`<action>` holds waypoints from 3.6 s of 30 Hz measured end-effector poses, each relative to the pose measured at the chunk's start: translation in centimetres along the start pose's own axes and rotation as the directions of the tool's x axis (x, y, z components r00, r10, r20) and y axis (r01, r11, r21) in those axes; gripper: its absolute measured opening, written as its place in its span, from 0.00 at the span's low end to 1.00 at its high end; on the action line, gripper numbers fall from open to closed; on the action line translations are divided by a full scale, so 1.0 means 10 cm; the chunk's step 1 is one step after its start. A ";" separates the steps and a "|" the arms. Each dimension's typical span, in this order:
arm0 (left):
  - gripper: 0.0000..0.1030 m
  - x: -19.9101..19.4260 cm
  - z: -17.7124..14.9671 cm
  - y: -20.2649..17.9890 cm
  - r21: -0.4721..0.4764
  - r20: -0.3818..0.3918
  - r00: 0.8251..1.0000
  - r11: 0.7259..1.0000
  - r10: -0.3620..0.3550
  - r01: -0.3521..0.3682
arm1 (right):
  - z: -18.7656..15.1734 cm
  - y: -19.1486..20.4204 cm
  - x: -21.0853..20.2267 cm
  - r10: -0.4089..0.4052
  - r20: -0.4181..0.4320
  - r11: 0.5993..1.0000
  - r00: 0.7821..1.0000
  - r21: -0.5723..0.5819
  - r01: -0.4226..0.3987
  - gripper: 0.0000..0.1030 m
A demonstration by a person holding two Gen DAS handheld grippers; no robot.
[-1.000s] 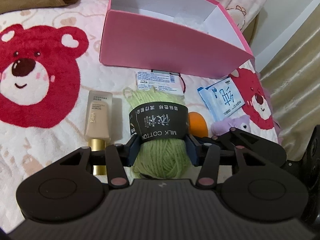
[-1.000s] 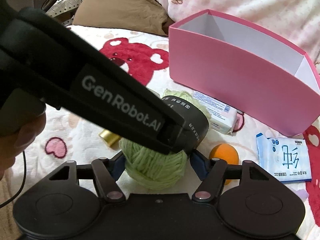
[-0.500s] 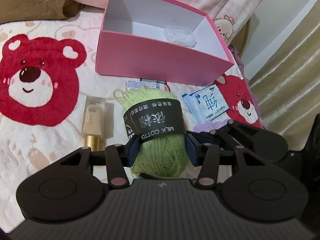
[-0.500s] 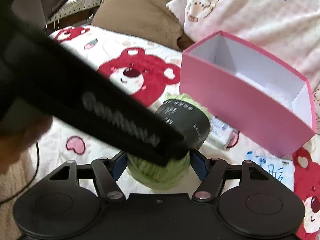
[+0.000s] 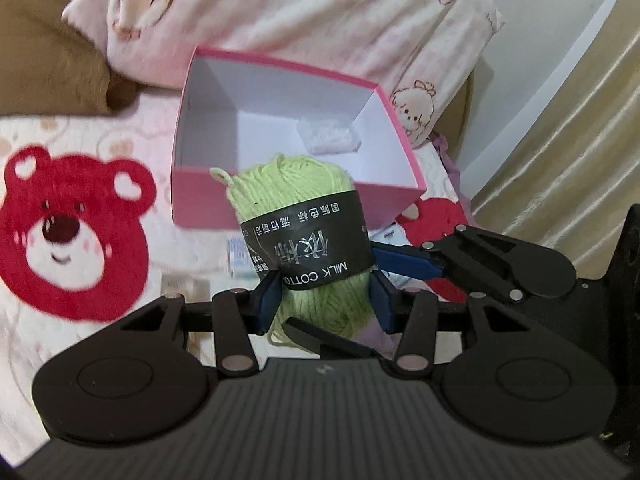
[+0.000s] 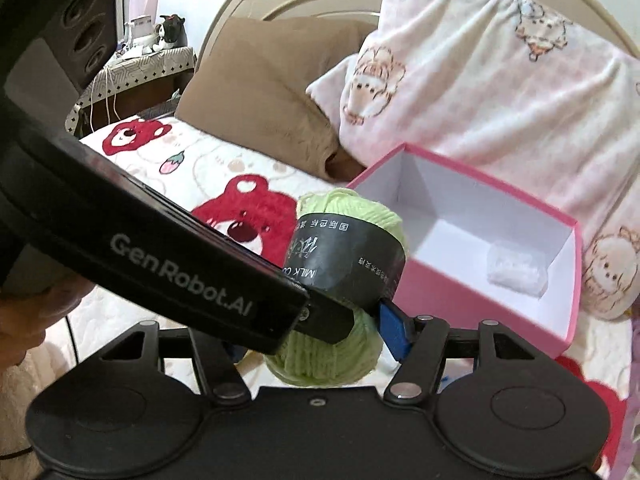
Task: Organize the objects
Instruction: 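Lift the yarn ball with the left tool and carry it into the pink box, then lower the yarn ball beside the swab box and open the left tool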
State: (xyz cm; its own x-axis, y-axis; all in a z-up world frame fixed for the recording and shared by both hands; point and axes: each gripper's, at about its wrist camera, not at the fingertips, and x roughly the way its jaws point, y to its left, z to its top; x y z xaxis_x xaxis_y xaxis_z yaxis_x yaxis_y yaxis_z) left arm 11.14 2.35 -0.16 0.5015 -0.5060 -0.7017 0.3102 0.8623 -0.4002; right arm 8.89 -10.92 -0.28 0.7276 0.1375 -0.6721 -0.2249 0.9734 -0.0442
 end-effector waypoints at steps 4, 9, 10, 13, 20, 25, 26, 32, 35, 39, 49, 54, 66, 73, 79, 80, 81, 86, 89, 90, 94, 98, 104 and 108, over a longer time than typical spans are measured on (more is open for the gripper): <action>0.45 -0.04 0.21 -0.08 0.029 0.019 1.000 1.000 -0.005 0.004 | 0.16 -0.18 0.01 0.006 0.006 0.999 1.000 0.053 -0.006 0.63; 0.45 -0.02 0.54 -0.12 0.029 0.015 0.999 0.999 -0.044 0.043 | 0.36 -0.45 -0.01 0.020 -0.009 0.992 1.000 0.126 -0.019 0.62; 0.45 -0.01 0.60 -0.13 0.035 0.018 0.999 0.999 -0.040 0.039 | 0.41 -0.48 0.01 0.017 -0.006 0.993 1.000 0.117 -0.016 0.62; 0.45 -0.01 0.80 -0.16 0.047 0.030 0.999 0.999 -0.022 0.021 | 0.59 -0.59 0.07 0.023 0.003 0.992 1.000 0.127 -0.023 0.62; 0.45 0.20 1.30 -0.05 0.026 0.038 0.999 1.000 0.001 -0.002 | 0.94 -0.93 0.36 0.042 0.002 0.983 0.999 0.178 -0.042 0.62; 0.44 0.58 1.54 0.09 0.005 -0.005 1.000 1.000 0.023 -0.023 | 0.97 -1.25 0.78 0.082 -0.037 0.961 0.996 0.266 -0.069 0.61; 0.44 0.68 1.57 0.13 0.002 -0.016 0.999 1.000 0.029 -0.029 | 0.95 -1.31 0.88 0.086 -0.046 0.960 0.995 0.272 -0.071 0.60; 0.44 1.31 1.63 0.37 -0.030 -0.081 0.993 0.996 0.080 -0.083 | 0.74 -1.60 1.57 0.142 -0.099 0.923 0.985 0.373 -0.096 0.59; 0.41 1.54 1.60 0.50 -0.060 -0.104 0.992 0.995 0.079 -0.085 | 0.65 -1.65 1.81 0.151 -0.137 0.915 0.979 0.394 -0.086 0.59; 0.39 1.73 1.57 0.64 -0.101 -0.111 0.992 0.993 0.054 -0.065 | 0.63 -1.67 2.00 0.131 -0.186 0.923 0.974 0.381 -0.051 0.59; 0.35 1.96 1.55 0.70 -0.095 -0.103 0.990 0.990 0.091 -0.101 | 0.62 -1.68 2.23 0.089 -0.235 0.923 0.968 0.385 0.009 0.58; 0.34 2.01 1.57 0.70 -0.074 -0.082 0.990 0.990 0.112 -0.118 | 0.62 -1.79 2.13 0.150 -0.226 0.915 0.962 0.400 -0.049 0.62; 0.37 1.96 1.61 0.68 -0.058 -0.070 0.991 0.992 0.112 -0.116 | 0.44 -1.77 1.83 -0.075 -0.335 0.996 0.939 0.019 0.087 0.28; 0.37 1.98 1.61 0.74 -0.128 -0.076 0.991 0.984 0.113 -0.122 | 0.41 -1.92 2.14 -0.137 -0.408 0.977 0.903 0.096 0.191 0.27; 0.37 1.96 1.58 0.79 -0.201 -0.070 0.991 0.971 0.118 -0.130 | 0.41 -2.07 2.22 -0.100 -0.389 0.962 0.916 0.198 0.189 0.25; 0.38 1.96 1.58 0.79 -0.193 -0.067 0.990 0.972 0.121 -0.132 | 0.40 -2.08 2.21 -0.095 -0.385 0.961 0.918 0.204 0.185 0.26; 0.39 1.95 1.58 0.80 -0.188 -0.069 0.990 0.973 0.123 -0.134 | 0.40 -2.07 2.18 -0.092 -0.378 0.963 0.921 0.203 0.179 0.26; 0.51 1.83 1.59 0.74 -0.120 -0.048 0.985 0.978 0.163 -0.168 | 0.39 -1.99 1.82 -0.061 -0.306 0.963 0.950 0.232 0.136 0.32; 0.54 1.69 1.60 0.71 -0.084 -0.050 0.988 0.985 0.148 -0.151 | 0.37 -1.87 1.54 -0.063 -0.262 0.965 0.963 0.231 0.126 0.44; 0.54 1.63 1.59 0.69 -0.074 -0.053 0.988 0.986 0.145 -0.149 | 0.37 -1.83 1.43 -0.066 -0.248 0.964 0.966 0.235 0.126 0.48; 0.55 1.37 1.57 0.59 -0.038 -0.066 0.989 0.990 0.132 -0.135 | 0.37 -1.61 1.08 -0.064 -0.197 0.964 0.978 0.243 0.111 0.55; 0.56 1.12 1.51 0.43 0.017 -0.113 0.983 0.990 0.142 -0.141 | 0.40 -1.40 0.71 -0.057 -0.145 0.967 0.988 0.237 0.091 0.59; 0.60 0.51 1.36 0.17 0.091 -0.128 0.978 0.984 0.162 -0.151 | 0.45 -1.12 0.22 -0.035 -0.101 0.975 0.994 0.215 0.056 0.68; 0.64 0.10 1.28 0.05 0.123 -0.122 0.980 0.983 0.155 -0.140 | 0.52 -0.93 -0.08 -0.017 -0.109 0.979 0.994 0.198 0.038 0.71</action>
State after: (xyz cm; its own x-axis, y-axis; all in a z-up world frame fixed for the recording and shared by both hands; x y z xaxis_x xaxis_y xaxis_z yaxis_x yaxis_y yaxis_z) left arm 22.14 2.06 6.53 0.4413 -0.3607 -0.8217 0.3341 0.9159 -0.2226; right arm 13.81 -19.13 4.53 0.6565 0.1005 -0.7476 -0.0639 0.9949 0.0777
